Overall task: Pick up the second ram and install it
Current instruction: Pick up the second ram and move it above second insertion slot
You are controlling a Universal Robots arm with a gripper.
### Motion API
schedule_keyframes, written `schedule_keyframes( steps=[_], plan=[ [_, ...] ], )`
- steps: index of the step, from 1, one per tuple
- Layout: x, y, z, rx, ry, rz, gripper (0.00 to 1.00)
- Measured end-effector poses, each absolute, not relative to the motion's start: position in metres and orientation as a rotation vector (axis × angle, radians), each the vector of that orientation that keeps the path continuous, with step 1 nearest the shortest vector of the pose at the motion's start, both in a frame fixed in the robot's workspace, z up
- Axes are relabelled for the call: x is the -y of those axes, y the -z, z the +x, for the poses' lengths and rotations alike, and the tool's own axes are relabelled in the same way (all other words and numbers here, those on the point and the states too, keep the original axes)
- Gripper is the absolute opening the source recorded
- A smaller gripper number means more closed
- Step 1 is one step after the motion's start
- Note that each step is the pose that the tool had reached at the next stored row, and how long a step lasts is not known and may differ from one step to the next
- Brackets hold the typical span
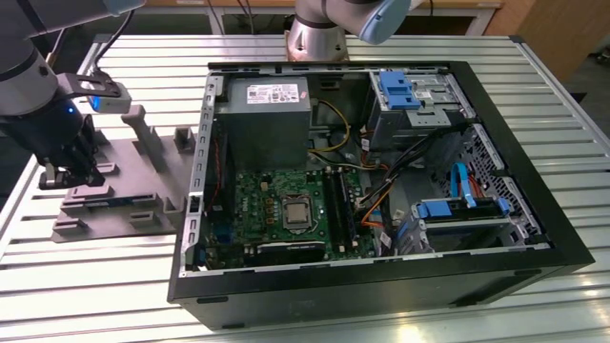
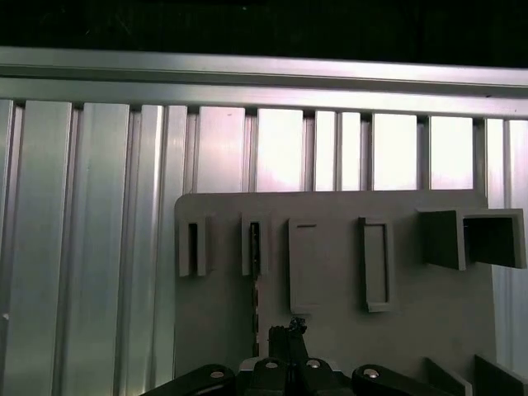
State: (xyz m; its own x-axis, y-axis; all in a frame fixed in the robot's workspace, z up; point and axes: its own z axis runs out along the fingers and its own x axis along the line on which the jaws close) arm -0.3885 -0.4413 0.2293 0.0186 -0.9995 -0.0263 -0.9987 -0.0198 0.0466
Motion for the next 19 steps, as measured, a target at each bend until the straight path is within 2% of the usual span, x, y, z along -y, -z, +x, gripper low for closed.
schedule_keyframes(
  steps=[19],
  plan=[
    [0.4487,-0.222,-0.3885,2.188,0.078,2.231,0.11]
  ],
)
